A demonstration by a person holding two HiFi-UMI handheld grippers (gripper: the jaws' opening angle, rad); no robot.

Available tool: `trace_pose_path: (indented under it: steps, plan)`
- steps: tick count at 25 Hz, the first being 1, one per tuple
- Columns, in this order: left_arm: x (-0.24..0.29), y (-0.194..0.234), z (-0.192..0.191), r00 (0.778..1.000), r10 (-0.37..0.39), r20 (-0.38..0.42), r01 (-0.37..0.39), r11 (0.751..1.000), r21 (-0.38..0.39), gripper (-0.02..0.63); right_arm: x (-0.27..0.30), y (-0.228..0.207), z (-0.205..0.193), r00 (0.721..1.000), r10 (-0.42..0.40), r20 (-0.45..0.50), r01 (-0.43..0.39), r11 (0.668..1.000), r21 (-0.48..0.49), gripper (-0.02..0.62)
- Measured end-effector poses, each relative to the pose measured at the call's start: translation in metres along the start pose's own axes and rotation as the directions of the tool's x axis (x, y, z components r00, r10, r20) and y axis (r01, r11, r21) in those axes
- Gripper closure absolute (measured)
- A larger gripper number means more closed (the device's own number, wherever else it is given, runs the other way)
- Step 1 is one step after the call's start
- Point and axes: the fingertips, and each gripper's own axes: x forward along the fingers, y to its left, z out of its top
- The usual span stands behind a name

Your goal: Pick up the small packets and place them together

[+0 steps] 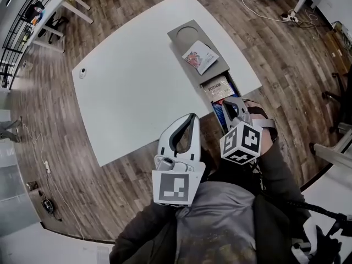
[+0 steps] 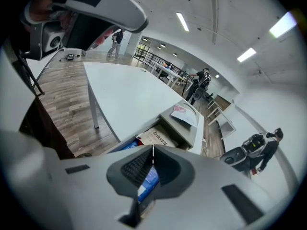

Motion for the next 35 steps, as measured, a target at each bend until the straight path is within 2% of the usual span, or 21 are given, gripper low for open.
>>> trace_pose_path:
  steps: [4,7,14,17,21,24,25,26,27,35]
  plan:
    - [0.007,0.003,-0.003,1.000,0.013,-0.016,-0.013,1.000,0.000,0.606,0.008,-0.002,0.002,0.999,0.017,0.033,-0.016,1.000,-0.014,0.582]
    - [0.010,0.007,-0.002,0.999,0.030,-0.019,-0.030,1.000,-0.009,0.604,0.014,-0.003,0.001,0.999,0.050,0.020,-0.050,0.998,-0.038,0.472]
    - [0.016,0.020,-0.007,0.998,0.052,-0.029,-0.053,0.998,-0.040,0.606,0.033,0.004,-0.001,0.994,0.103,-0.045,-0.106,0.991,-0.087,0.364]
    - [0.019,0.027,-0.011,0.997,0.064,-0.037,-0.066,0.996,-0.055,0.604,0.042,0.004,-0.003,0.992,0.110,-0.068,-0.117,0.988,-0.105,0.353]
    - [0.020,0.039,-0.021,0.995,0.077,-0.057,-0.081,0.994,-0.079,0.604,0.053,0.003,-0.001,0.991,0.094,-0.090,-0.105,0.987,-0.121,0.354]
    - [0.023,0.048,-0.027,0.994,0.081,-0.078,-0.088,0.992,-0.090,0.604,0.059,-0.008,0.003,0.995,0.045,-0.094,-0.057,0.990,-0.127,0.358]
    - [0.025,0.050,-0.029,0.993,0.082,-0.084,-0.090,0.992,-0.093,0.604,0.061,-0.013,0.003,0.996,0.018,-0.093,-0.031,0.991,-0.134,0.421]
    - [0.027,0.052,-0.031,0.993,0.082,-0.088,-0.090,0.991,-0.098,0.604,0.062,-0.019,0.004,0.996,-0.009,-0.090,-0.003,0.990,-0.138,0.518]
    - [0.028,0.054,-0.033,0.992,0.082,-0.092,-0.091,0.991,-0.102,0.606,0.063,-0.023,0.004,0.996,-0.030,-0.087,0.018,0.991,-0.136,0.573]
    - [0.029,0.057,-0.031,0.995,0.064,-0.079,-0.072,0.992,-0.100,0.604,0.060,-0.020,0.009,0.996,-0.034,-0.088,0.023,0.992,-0.127,0.588]
